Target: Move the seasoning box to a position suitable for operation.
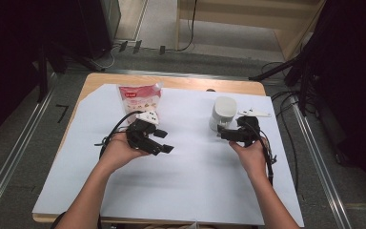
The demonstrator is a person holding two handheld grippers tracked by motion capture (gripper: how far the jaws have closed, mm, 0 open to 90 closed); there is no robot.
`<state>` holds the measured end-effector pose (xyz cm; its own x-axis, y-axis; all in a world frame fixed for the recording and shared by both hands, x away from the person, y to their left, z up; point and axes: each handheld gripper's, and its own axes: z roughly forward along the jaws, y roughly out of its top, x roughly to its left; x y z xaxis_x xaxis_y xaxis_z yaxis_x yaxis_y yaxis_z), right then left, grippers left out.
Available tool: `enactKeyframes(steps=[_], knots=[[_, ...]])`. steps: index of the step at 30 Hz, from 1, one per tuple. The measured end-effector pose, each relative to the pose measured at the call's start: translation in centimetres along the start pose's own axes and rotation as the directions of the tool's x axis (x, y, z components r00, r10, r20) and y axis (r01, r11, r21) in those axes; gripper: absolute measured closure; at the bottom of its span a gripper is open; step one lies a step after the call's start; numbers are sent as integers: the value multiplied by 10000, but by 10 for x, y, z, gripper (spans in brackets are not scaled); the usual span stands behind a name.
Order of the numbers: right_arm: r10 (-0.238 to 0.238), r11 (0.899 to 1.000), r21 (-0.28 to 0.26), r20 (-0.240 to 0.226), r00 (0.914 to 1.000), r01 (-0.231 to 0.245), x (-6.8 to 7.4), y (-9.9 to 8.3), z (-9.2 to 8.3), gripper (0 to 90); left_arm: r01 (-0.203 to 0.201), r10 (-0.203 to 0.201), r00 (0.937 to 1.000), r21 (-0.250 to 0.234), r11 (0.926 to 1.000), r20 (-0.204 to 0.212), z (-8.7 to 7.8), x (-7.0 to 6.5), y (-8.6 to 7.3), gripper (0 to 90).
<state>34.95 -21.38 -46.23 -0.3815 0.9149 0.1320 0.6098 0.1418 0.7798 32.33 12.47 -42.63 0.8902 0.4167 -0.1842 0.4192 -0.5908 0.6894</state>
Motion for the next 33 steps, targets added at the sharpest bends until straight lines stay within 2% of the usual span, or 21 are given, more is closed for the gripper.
enactKeyframes(steps=[7, 10, 11, 14, 15, 19, 21, 24, 27, 33], knots=[[398, 9991, -153, 398, 9984, -392, 4, 11, 11, 94, -66, 67, 9999, -35, 10000, 87, 0, -1, 0, 360], [532, 9985, -107, 436, 9976, -528, 5, 15, 16, 80, -82, 82, 10000, -48, 10000, -52, -1, -1, 0, 363], [589, 9983, -13, 375, 9976, -589, 7, 17, 19, 80, -81, 79, 10000, -218, 9997, -57, -3, -2, -2, 375], [412, 9991, -106, 672, 9969, -406, 8, 19, 21, 80, -244, 243, 9997, -126, 9996, -59, -2, -3, -2, 377], [447, 9990, -69, 773, 9960, -443, 8, 19, 23, 77, -166, 166, 9999, -130, 9998, -6, -1, -3, -2, 377], [1022, 9947, -211, 899, 9907, -1007, 6, 22, 33, 68, -230, 230, 9997, -34, 9997, 14, 1, -2, -1, 377], [1006, 9949, -219, 1210, 9875, -987, 8, 24, 38, 68, -237, 237, 9997, -23, 9997, 6, 1, -2, -1, 375], [1046, 9942, -389, 1335, 9855, -1002, 10, 25, 43, 74, -250, 250, 9997, -62, 9997, -1, 1, -2, -1, 374], [923, 9955, -370, 1738, 9804, -871, 12, 27, 50, 75, -228, 228, 9997, -12, 9997, -70, 0, -2, -1, 375], [1101, 9924, -786, 2175, 9698, -950, 17, 25, 59, 80, -256, 256, 9997, -33, 9997, 3, 2, -4, 0, 383]])
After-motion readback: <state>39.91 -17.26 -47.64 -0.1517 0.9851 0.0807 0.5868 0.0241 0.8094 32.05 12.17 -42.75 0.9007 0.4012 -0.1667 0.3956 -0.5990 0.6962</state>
